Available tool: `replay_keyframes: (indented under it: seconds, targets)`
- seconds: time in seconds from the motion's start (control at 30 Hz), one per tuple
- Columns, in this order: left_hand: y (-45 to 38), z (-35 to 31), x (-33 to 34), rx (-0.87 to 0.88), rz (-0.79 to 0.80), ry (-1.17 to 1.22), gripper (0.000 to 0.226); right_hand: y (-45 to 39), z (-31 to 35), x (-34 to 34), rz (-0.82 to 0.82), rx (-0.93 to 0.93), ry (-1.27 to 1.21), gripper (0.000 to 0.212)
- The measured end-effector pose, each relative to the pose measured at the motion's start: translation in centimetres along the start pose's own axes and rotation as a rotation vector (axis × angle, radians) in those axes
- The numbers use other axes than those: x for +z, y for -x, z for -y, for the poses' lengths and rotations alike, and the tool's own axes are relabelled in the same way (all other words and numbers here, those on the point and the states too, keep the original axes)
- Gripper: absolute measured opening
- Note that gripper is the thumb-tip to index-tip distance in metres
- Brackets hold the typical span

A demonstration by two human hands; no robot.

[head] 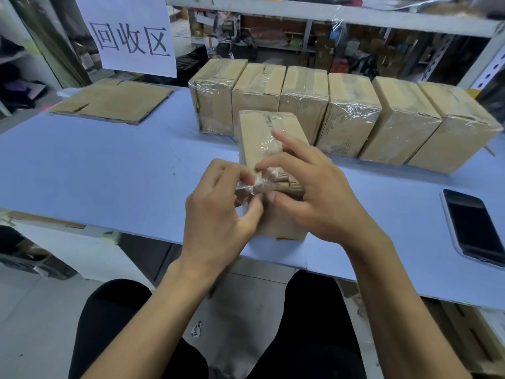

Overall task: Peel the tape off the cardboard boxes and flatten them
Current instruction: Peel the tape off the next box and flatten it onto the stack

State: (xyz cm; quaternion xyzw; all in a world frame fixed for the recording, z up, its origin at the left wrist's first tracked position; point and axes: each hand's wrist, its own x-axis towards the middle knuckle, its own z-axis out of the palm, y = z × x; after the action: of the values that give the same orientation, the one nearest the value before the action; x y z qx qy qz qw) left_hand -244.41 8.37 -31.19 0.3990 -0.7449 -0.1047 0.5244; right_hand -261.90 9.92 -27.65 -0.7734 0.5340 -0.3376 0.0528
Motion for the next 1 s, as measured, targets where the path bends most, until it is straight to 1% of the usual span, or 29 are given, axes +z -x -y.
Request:
replay_keyframes:
  seconds: [0.1, 0.2, 0.27, 0.33, 0.37, 0.43, 0.53, 0.63, 0.8, 1.0]
  targets:
    - [-0.3, -0.3, 0.0, -0.133, 0.023, 0.045, 0.019, -0.2, 0.2, 0.1, -0.008, 0.003, -0.019, 0.030]
    - [-0.7, -0.1, -0.9, -0.205, 0.132, 0.114, 0.028, -0.5, 0.6, -0.2, 0.020, -0.008, 0.001, 0.027]
    - [-0.9, -0.2, -1.6, -0.225, 0.231, 0.164, 0.044, -0.8, 1.3, -0.8, 0.068, 0.009, 0.099, 0.028]
    - [-1.2, -0.2, -2.3, -0.244, 0.316, 0.202, 0.066, -1.3, 1.9, -1.2, 0.112, 0.000, 0.232, 0.030]
    - [-1.4, 0.0, -2.6, -0.237, 0.346, 0.191, 0.074, -1.5, 2.0, -1.2, 0.117, -0.019, 0.251, 0.031]
    - [-1.7, 0.5, -2.9, -0.208, 0.394, 0.165, 0.082, -1.5, 2.0, -0.9, 0.100, -0.048, 0.200, 0.031]
    - [-1.7, 0.7, -2.6, -0.195, 0.434, 0.203, 0.075, -0.9, 1.2, -0.3, 0.013, -0.054, 0.117, 0.029]
    - [-1.5, 0.5, -2.0, -0.204, 0.390, 0.253, 0.070, -0.1, 0.6, 0.3, -0.102, -0.032, 0.078, 0.027]
    - [-1.8, 0.6, -2.0, -0.244, 0.346, 0.316, 0.065, -0.2, 0.0, 1.3, -0.220, -0.092, 0.170, 0.029]
    - [-1.8, 0.6, -2.0, -0.250, 0.328, 0.322, 0.067, -0.3, -0.2, 2.5, -0.350, -0.109, 0.182, 0.035]
